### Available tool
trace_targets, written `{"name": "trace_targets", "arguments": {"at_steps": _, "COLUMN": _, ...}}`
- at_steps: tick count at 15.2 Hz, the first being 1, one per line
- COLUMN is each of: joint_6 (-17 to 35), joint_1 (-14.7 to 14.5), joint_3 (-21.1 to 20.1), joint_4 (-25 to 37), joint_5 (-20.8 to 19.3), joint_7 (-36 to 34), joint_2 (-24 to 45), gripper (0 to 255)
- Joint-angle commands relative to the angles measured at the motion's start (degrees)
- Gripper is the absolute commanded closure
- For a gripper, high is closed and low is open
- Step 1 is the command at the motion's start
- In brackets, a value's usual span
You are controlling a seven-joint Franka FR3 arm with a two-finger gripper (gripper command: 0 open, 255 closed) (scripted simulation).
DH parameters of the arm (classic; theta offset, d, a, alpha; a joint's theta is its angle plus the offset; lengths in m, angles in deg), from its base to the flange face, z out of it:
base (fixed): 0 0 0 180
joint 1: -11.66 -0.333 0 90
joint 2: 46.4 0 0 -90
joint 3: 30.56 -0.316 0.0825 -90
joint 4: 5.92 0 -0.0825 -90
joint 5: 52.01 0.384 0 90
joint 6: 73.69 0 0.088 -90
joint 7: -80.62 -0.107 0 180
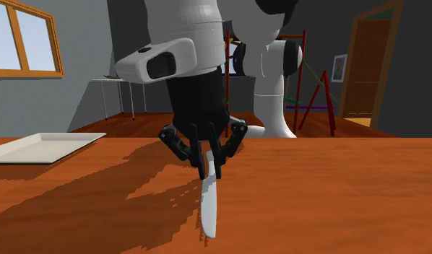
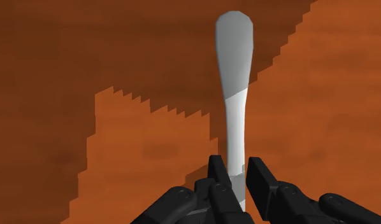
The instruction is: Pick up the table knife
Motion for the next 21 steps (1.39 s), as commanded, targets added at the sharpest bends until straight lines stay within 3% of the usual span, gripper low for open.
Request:
{"name": "trace_targets", "arguments": {"at_steps": 1, "joint_6": -0.19, "joint_1": -0.16, "joint_3": -0.19, "joint_4": -0.43, "joint_5": 0.23, "joint_7": -0.05, "joint_2": 0.14, "gripper": 255}}
{"name": "trace_targets", "arguments": {"at_steps": 4, "joint_6": -0.17, "joint_1": -0.11, "joint_3": -0.10, "joint_4": 0.04, "joint_5": 0.04, "joint_7": 0.10, "joint_2": 0.66, "gripper": 255}}
{"name": "trace_targets", "arguments": {"at_steps": 19, "joint_6": -13.77, "joint_1": -1.10, "joint_3": -0.68, "joint_4": 18.73, "joint_5": -1.24, "joint_7": -1.35, "joint_2": 5.95, "gripper": 255}}
{"name": "trace_targets", "arguments": {"at_steps": 21, "joint_6": -13.92, "joint_1": -1.12, "joint_3": -0.68, "joint_4": 18.95, "joint_5": -1.26, "joint_7": -1.37, "joint_2": 6.02, "gripper": 255}}
